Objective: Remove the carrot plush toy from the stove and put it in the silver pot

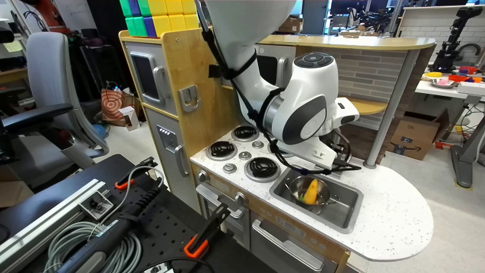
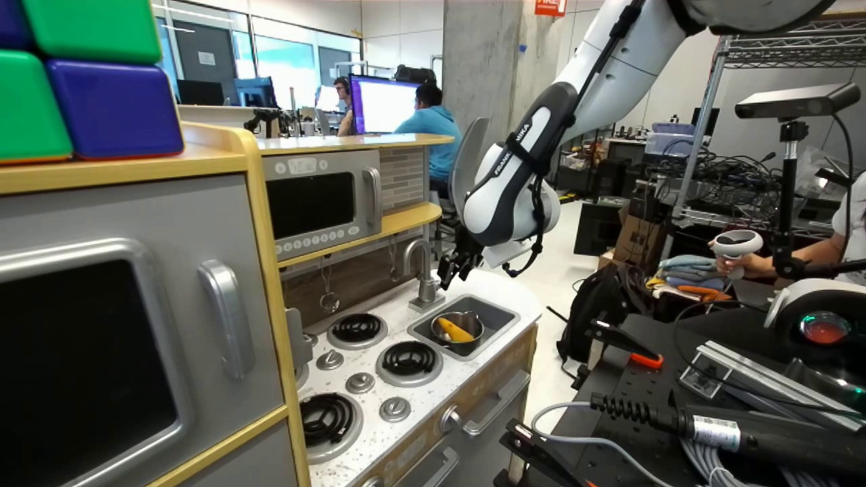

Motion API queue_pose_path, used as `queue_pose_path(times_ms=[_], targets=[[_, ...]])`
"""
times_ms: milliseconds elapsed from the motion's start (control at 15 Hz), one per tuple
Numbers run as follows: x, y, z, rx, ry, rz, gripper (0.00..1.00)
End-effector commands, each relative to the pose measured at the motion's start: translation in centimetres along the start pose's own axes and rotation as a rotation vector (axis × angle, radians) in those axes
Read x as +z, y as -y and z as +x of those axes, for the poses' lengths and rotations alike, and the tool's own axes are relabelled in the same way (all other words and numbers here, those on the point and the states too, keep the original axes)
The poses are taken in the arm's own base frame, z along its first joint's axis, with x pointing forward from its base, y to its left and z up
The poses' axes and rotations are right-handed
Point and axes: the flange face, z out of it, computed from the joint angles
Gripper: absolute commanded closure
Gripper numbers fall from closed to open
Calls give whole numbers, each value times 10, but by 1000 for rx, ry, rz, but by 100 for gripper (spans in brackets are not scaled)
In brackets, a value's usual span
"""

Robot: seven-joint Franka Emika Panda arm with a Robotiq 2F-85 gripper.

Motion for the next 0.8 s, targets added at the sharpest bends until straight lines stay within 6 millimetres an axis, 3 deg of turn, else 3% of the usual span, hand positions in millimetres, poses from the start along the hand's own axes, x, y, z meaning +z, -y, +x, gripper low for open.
queue_pose_path(times_ms=[0, 333, 733], targets=[[-21, 15, 6, -8, 11, 69, 1], [-65, 44, -4, -84, 198, 191, 0], [-115, 53, -14, -133, 357, 221, 0]])
